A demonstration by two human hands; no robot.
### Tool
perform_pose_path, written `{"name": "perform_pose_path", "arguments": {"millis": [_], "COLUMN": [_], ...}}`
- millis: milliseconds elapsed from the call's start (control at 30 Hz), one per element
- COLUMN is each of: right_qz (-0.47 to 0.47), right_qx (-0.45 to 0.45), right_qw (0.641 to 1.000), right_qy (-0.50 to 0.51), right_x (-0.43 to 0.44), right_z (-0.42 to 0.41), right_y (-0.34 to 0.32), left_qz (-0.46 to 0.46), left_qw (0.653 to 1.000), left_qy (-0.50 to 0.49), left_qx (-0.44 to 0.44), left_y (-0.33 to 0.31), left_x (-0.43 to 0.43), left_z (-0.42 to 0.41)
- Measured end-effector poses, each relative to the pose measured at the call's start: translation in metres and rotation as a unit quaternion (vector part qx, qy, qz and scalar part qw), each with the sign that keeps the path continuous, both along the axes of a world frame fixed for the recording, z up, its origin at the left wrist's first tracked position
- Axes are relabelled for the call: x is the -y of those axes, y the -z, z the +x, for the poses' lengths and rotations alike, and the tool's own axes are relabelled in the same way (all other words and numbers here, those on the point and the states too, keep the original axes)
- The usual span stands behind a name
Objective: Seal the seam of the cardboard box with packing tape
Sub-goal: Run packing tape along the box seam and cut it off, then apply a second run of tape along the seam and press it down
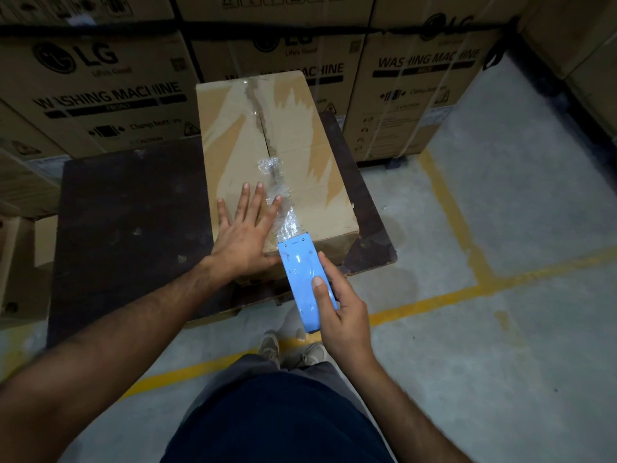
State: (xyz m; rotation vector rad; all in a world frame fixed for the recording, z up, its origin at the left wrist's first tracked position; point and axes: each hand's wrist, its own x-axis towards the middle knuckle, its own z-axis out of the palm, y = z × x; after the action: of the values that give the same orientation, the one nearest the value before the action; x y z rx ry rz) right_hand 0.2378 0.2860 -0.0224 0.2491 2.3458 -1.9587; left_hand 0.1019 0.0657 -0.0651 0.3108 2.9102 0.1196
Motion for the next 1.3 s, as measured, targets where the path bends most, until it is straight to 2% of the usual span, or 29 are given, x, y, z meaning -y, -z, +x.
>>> {"name": "perform_pose_path", "arguments": {"millis": [200,367,467,633,700,800,900,1000,1133,1300], "right_qz": [0.047,0.106,0.135,0.194,0.206,0.205,0.195,0.185,0.174,0.224], "right_qx": [-0.062,-0.128,-0.165,-0.215,-0.244,-0.281,-0.299,-0.297,-0.302,-0.333], "right_qw": [0.996,0.985,0.975,0.952,0.939,0.923,0.911,0.904,0.900,0.873], "right_qy": [-0.049,-0.055,-0.062,-0.099,-0.127,-0.168,-0.206,-0.246,-0.262,-0.277], "right_x": [0.002,0.019,0.032,0.051,0.056,0.056,0.057,0.058,0.054,0.061], "right_z": [-0.022,-0.053,-0.074,-0.104,-0.118,-0.140,-0.165,-0.184,-0.195,-0.214], "right_y": [-0.020,-0.036,-0.043,-0.064,-0.071,-0.081,-0.086,-0.085,-0.080,-0.074], "left_qz": [0.021,0.126,0.228,0.384,0.400,0.389,0.468,0.490,0.552,0.614], "left_qw": [1.000,0.992,0.972,0.923,0.913,0.917,0.881,0.871,0.833,0.787], "left_qy": [-0.014,-0.029,-0.061,0.032,0.078,0.094,0.065,0.026,0.000,-0.056], "left_qx": [-0.013,-0.005,-0.010,-0.010,0.007,0.002,0.018,0.030,0.050,0.020], "left_y": [0.000,-0.008,-0.007,-0.042,-0.068,-0.093,-0.106,-0.102,-0.094,-0.073], "left_x": [0.000,0.009,0.016,0.025,0.024,0.034,0.048,0.062,0.061,0.059], "left_z": [0.003,0.001,-0.012,-0.037,-0.045,-0.058,-0.073,-0.084,-0.076,-0.077]}}
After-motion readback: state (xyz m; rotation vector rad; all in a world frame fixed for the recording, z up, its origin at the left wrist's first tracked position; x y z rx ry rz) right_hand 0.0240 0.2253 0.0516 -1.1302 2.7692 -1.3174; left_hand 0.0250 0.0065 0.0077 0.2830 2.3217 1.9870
